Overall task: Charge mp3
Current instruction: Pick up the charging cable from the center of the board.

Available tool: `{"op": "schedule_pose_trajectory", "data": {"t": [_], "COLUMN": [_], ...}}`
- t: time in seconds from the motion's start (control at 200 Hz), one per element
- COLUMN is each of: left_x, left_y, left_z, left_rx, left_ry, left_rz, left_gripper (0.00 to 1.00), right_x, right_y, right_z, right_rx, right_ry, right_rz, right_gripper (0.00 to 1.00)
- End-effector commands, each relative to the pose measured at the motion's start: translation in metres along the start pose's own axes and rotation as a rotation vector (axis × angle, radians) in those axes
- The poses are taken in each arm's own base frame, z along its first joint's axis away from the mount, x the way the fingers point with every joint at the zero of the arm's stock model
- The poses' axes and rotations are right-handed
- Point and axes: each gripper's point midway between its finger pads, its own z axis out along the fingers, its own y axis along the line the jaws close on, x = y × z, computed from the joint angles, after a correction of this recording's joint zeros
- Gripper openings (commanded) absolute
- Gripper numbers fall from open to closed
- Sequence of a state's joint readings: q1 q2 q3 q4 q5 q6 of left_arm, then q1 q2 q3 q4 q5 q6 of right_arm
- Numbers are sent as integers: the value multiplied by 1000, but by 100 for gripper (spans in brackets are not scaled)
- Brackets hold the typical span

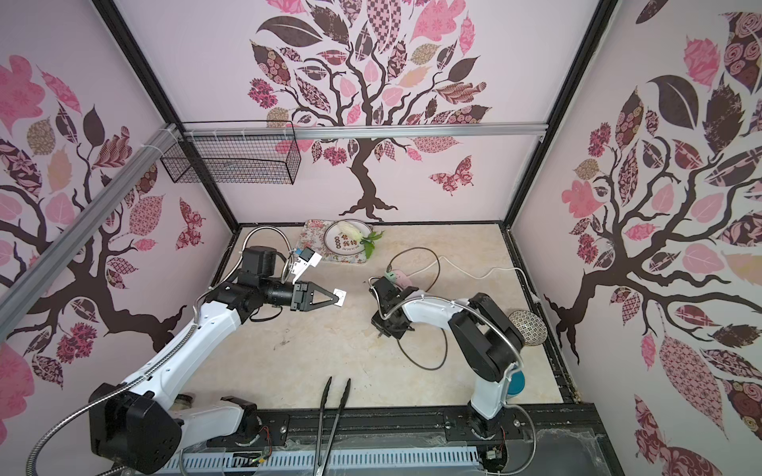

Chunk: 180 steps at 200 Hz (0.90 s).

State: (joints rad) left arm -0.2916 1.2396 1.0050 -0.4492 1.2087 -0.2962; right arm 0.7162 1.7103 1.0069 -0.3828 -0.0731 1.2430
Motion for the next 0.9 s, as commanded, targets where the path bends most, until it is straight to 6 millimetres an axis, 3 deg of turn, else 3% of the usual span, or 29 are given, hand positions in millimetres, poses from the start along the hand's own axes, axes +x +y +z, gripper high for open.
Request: {"op": "schedule_pose_trajectory", "data": {"t": [0.0, 0.165, 0.27, 0.35, 0.48, 0.67, 0.895], "left_x": [-12, -28, -54, -72, -88, -97, -116], "left_y": [-12, -28, -46, -57, -74, -76, -107], "left_z": [-2, -9, -16, -24, -23, -8, -4], "left_rx": [65, 51, 86, 146, 254, 214, 396], "left_ry": [-51, -122, -241, -365, -432, -514, -511], "left_rz": [33, 77, 128, 131, 142, 195, 171], "left_gripper": [0, 0, 0, 0, 0, 0, 0], "right_x": [-40, -65, -75, -76, -68, -61, -40], "right_y": [73, 91, 83, 75, 89, 100, 119], "right_z": [-84, -199, -273, -315, -335, -347, -385], "right_rx": [-364, -678, -915, -1088, -1234, -1452, -1663], "right_ry": [-292, -632, -830, -926, -923, -875, -889], "right_rz": [-129, -205, -117, -53, -66, -15, -134], "right_gripper": [0, 0, 0, 0, 0, 0, 0]}}
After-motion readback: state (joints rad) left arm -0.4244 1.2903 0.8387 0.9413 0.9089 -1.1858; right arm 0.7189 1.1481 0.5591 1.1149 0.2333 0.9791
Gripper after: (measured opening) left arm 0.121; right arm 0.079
